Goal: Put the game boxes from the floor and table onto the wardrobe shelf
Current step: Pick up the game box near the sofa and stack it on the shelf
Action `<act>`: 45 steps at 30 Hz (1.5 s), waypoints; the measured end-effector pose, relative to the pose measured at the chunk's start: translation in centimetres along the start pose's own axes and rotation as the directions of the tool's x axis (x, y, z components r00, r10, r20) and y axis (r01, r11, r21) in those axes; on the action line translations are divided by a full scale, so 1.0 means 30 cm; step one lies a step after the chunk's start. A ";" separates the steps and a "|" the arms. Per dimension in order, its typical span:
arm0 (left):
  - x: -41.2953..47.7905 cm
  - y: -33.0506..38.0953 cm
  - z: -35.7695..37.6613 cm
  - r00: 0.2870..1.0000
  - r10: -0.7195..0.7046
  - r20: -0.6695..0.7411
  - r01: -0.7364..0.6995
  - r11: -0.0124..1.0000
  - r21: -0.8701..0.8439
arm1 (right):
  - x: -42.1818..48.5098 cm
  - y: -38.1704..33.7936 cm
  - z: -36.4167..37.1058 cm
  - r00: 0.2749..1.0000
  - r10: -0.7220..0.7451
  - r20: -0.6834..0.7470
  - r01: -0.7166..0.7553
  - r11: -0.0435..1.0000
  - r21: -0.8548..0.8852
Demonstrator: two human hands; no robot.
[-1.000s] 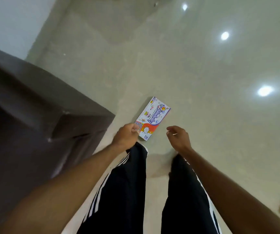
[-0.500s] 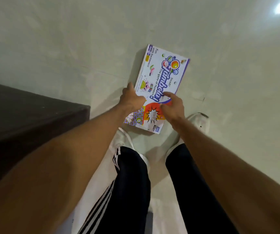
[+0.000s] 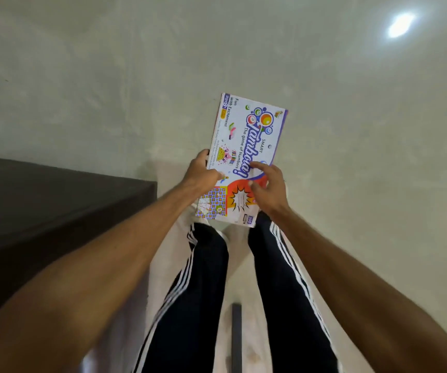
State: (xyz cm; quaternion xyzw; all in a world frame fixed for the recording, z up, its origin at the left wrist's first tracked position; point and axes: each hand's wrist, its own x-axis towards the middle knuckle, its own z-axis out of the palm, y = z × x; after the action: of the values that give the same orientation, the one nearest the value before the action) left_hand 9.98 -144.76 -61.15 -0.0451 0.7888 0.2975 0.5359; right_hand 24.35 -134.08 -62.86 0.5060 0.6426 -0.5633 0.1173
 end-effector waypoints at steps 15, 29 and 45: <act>-1.393 0.713 -0.069 0.899 0.376 0.224 -0.395 0.918 0.042 | -1.239 -0.610 -0.940 0.919 -0.231 -0.319 0.275 0.956 0.101; -1.636 1.113 0.675 0.712 0.489 0.504 -0.642 0.744 0.184 | -1.453 -0.223 -1.500 0.655 -0.046 -0.754 0.389 0.876 0.284; -1.836 1.377 2.115 0.368 0.227 0.901 -0.864 0.441 0.242 | -1.690 0.571 -2.357 0.348 0.420 -0.838 0.336 0.779 0.530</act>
State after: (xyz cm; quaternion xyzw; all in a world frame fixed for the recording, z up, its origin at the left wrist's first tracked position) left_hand 69.04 -91.73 -11.48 0.5870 0.4833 0.1393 0.6344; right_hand 90.75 -103.28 -12.82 0.7582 0.3488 -0.3444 -0.4300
